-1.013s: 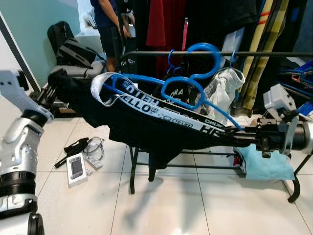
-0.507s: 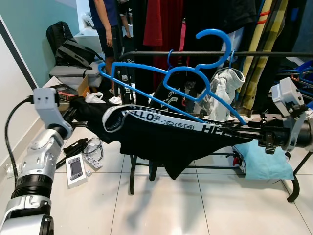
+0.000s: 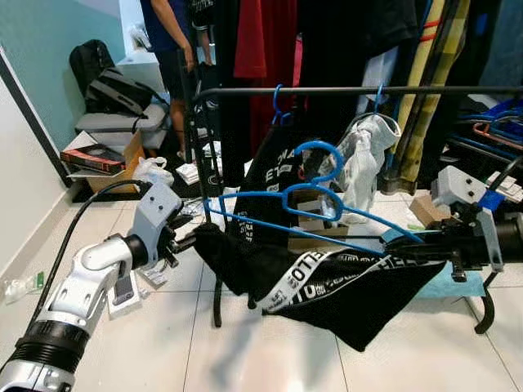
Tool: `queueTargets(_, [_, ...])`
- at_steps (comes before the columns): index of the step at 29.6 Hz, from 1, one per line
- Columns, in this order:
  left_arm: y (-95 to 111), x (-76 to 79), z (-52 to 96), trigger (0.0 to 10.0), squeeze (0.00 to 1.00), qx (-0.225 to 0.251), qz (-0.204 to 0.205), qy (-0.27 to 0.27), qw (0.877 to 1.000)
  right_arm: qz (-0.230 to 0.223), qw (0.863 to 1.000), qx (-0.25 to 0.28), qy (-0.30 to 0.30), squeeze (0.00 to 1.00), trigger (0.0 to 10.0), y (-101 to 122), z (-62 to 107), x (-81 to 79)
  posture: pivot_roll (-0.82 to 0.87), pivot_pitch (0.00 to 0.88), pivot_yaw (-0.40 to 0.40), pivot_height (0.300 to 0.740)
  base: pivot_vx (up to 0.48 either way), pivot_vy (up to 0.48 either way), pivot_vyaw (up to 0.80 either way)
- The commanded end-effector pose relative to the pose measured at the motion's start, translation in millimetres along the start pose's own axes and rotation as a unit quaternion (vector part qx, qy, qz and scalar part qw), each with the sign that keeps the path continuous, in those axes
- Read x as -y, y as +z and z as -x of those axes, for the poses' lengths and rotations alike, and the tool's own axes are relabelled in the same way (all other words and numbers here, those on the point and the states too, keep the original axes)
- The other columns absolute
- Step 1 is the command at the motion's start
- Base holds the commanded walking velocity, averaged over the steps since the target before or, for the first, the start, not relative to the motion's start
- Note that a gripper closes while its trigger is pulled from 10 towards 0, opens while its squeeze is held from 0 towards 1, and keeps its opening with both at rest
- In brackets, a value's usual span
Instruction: Hang hanger
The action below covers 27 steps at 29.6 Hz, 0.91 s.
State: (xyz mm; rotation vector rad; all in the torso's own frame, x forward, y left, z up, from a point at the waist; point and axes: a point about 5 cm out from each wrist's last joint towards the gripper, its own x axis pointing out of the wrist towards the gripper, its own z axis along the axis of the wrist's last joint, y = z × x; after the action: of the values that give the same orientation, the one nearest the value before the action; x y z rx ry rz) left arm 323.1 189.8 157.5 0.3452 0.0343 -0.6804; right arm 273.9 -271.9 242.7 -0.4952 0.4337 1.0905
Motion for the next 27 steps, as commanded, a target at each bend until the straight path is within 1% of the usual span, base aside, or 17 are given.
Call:
queueTargets(1, [9, -4.2, 9.5, 10.0, 1.00, 0.006, -0.020, -0.008, 1.000, 0.013, 0.999, -0.035, 0.030, 0.00, 0.0, -1, 0.3, -2.6, -0.13, 0.000, 0.025, 0.740, 0.000, 0.000, 0.00])
queueTargets(3, [16, -7.1, 15.1, 10.0, 1.00, 0.018, -0.022, -0.009, 1.000, 0.017, 0.997, -0.054, 0.044, 0.00, 0.0, -3, 1.6, -3.7, -0.13, 0.000, 0.026, 0.740, 0.000, 0.000, 0.00])
queueTargets(4, [16, -7.1, 15.1, 10.0, 1.00, 0.018, -0.022, -0.009, 1.000, 0.017, 0.997, -0.054, 0.044, 0.00, 0.0, -3, 1.6, -3.7, -0.13, 0.000, 0.026, 0.740, 0.000, 0.000, 0.00])
queueTargets(6, [25, -14.2, 29.8, 10.0, 1.00, 0.034, -0.028, -0.019, 0.999, 0.025, 0.995, -0.081, 0.052, 0.00, 0.0, -6, 4.7, -2.3, -0.13, 0.000, 0.023, 0.740, 0.000, 0.000, 0.00])
queueTargets(7, [25, -14.2, 29.8, 10.0, 1.00, 0.034, -0.028, -0.019, 0.999, 0.025, 0.995, -0.081, 0.052, 0.00, 0.0, -6, 4.7, -2.3, -0.13, 0.000, 0.023, 0.740, 0.000, 0.000, 0.00])
queueTargets(8, [21, -19.0, 40.3, 10.0, 1.00, 0.006, -0.044, -0.028, 0.999, 0.028, 0.995, -0.088, 0.044, 0.00, 0.0, -6, 6.8, 1.7, -0.12, 0.000, 0.021, 0.740, 0.000, 0.000, 0.00])
queueTargets(9, [21, -19.0, 40.3, 10.0, 1.00, 0.006, -0.044, -0.028, 0.999, 0.028, 0.995, -0.088, 0.044, 0.00, 0.0, -6, 6.8, 1.7, -0.12, 0.000, 0.021, 0.740, 0.000, 0.000, 0.00])
queueTargets(10, [16, -19.7, 44.5, 10.0, 1.00, -0.014, -0.057, -0.036, 0.998, 0.029, 0.995, -0.086, 0.040, 0.00, 0.0, -5, 7.6, 3.6, -0.12, 0.000, 0.021, 0.740, 0.000, 0.000, 0.00])
queueTargets(13, [13, -20.3, 47.5, 10.0, 1.00, -0.027, -0.064, -0.039, 0.997, 0.030, 0.995, -0.084, 0.038, 0.00, 0.0, -4, 8.2, 4.8, -0.12, 0.000, 0.021, 0.740, 0.000, 0.000, 0.00])
queueTargets(15, [5, -20.3, 52.0, 10.0, 1.00, -0.060, -0.079, -0.046, 0.994, 0.034, 0.996, -0.079, 0.037, 0.00, 0.0, 0, 9.6, 6.4, -0.12, 0.000, 0.023, 0.740, 0.000, 0.000, 0.00])
queueTargets(17, [3, -19.8, 53.3, 10.0, 1.00, -0.071, -0.083, -0.048, 0.993, 0.035, 0.996, -0.078, 0.038, 0.00, 0.0, 1, 10.3, 7.1, -0.12, 0.000, 0.023, 0.740, 0.000, 0.000, 0.00])
queueTargets(20, [5, -18.6, 51.9, 10.0, 1.00, -0.063, -0.079, -0.048, 0.994, 0.038, 0.996, -0.076, 0.038, 0.00, 0.0, 2, 11.0, 7.9, -0.13, 0.000, 0.024, 0.740, 0.000, 0.000, 0.00])
queueTargets(23, [26, -10.4, 39.4, 10.0, 1.00, 0.018, -0.049, -0.053, 0.997, 0.053, 0.996, -0.048, 0.051, 0.00, 0.0, 13, 11.1, 8.6, -0.13, 0.000, 0.026, 0.740, 0.000, 0.000, 0.00])
queueTargets(24, [26, -10.4, 39.4, 10.0, 1.00, 0.018, -0.049, -0.053, 0.997, 0.053, 0.996, -0.048, 0.051, 0.00, 0.0, 13, 11.1, 8.6, -0.13, 0.000, 0.026, 0.740, 0.000, 0.000, 0.00])
queueTargets(25, [33, -8.5, 36.5, 10.0, 1.00, 0.041, -0.044, -0.054, 0.997, 0.059, 0.996, -0.045, 0.057, 0.00, 0.0, 15, 11.0, 8.7, -0.13, 0.000, 0.026, 0.740, 0.000, 0.000, 0.00])
queueTargets(26, [33, -8.5, 36.5, 10.0, 1.00, 0.041, -0.044, -0.054, 0.997, 0.059, 0.996, -0.045, 0.057, 0.00, 0.0, 15, 11.0, 8.7, -0.13, 0.000, 0.026, 0.740, 0.000, 0.000, 0.00])
queueTargets(27, [38, -7.3, 34.3, 10.0, 1.00, 0.060, -0.039, -0.053, 0.996, 0.065, 0.995, -0.047, 0.061, 0.00, 0.0, 16, 10.9, 8.5, -0.13, 0.000, 0.026, 0.740, 0.000, 0.000, 0.00])
